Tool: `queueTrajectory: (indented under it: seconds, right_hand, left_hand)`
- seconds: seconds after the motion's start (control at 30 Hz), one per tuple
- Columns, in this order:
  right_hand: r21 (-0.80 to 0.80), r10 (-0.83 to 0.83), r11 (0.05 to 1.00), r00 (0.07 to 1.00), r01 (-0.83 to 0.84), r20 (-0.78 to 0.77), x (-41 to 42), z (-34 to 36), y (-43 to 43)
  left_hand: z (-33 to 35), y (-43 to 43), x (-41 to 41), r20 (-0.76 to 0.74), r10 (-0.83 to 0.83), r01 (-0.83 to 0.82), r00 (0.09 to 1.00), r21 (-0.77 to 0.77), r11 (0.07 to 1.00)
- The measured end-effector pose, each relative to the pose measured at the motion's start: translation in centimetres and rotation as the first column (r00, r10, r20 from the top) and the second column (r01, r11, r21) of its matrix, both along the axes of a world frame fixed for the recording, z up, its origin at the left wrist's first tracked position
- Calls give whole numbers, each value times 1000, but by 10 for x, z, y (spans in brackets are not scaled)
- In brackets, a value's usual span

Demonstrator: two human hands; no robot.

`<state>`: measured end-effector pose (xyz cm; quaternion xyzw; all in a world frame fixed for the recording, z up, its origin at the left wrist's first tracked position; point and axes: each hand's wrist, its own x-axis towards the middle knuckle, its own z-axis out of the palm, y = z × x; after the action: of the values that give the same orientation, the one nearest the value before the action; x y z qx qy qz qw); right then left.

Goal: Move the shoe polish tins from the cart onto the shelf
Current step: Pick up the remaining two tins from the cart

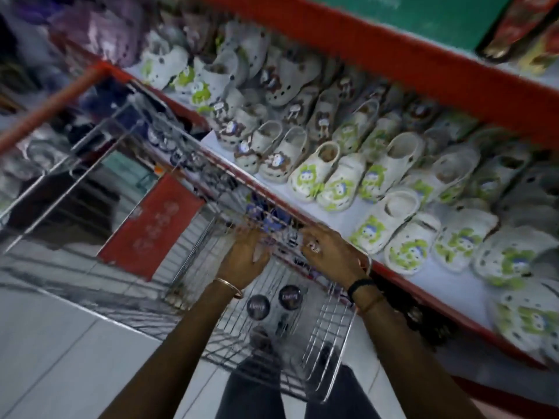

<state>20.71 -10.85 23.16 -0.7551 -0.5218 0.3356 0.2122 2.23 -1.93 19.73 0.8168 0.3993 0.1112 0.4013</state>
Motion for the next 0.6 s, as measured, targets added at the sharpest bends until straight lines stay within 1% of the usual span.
queueTrajectory:
  seconds: [0.03, 0.13, 0.23, 0.33, 0.47, 0.53, 0.6]
  right_hand:
    - [-27, 6, 1000, 1000, -6, -11, -5, -13, 1]
    - [-150, 32, 988, 998, -41, -56, -22, -61, 3]
    - [-282, 16, 958, 995, -44, -102, -33, -104, 5]
    - [-381, -5, 924, 992, -42, -123, -43, -145, 3]
    - [-480, -5, 877, 1000, -9, -27, -55, -191, -8]
    - [-492, 20, 871, 999, 4, 43, -61, -204, -18]
    - [-499, 44, 866, 996, -2, 72, -66, -217, -24]
  left_hand:
    - [-15, -1, -5, -35, 14, -16, 999, -43, 999]
    - [-64, -9, -18, -204, 32, -68, 978, -173, 983]
    - [-106, -15, -20, -332, -4, -80, 943, -239, 968]
    - [-136, -18, -17, -464, -59, -81, 884, -276, 958]
    - [-172, -28, -15, -590, -61, -157, 805, -311, 937]
    - [-186, -36, -14, -631, -106, -154, 769, -343, 927]
    - [-201, -44, -12, -651, -123, -173, 749, -371, 912]
